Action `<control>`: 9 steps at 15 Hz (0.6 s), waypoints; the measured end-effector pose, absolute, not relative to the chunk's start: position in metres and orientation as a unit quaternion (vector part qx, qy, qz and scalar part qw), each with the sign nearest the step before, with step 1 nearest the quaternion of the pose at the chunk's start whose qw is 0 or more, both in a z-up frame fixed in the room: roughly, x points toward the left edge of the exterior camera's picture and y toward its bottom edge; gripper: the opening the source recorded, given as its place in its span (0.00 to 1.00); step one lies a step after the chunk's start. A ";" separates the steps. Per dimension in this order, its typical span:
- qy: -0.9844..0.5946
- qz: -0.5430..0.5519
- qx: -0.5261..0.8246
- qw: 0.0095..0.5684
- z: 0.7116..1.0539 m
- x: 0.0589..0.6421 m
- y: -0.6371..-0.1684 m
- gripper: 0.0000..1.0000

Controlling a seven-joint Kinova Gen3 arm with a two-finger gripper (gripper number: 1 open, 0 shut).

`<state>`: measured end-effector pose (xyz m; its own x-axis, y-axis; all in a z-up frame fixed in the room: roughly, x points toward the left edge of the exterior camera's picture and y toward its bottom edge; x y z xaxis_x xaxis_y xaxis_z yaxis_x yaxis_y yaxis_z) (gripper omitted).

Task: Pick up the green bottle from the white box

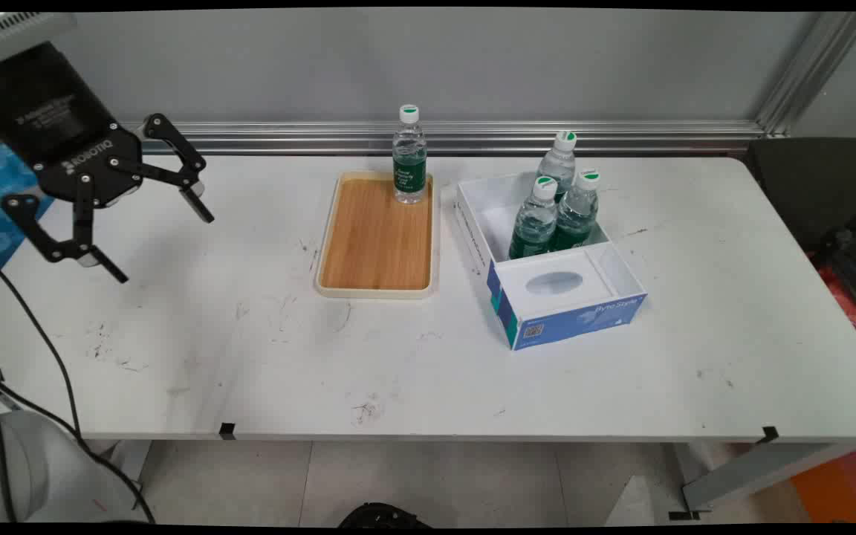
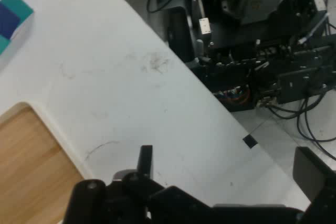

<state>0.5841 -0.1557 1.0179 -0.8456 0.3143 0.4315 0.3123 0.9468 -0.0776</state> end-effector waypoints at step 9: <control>-0.968 0.031 -0.025 0.247 1.004 0.547 -0.173 1.00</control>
<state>0.5469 -0.1726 1.0038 -0.8771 0.0634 0.4760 0.0332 0.9969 -0.0716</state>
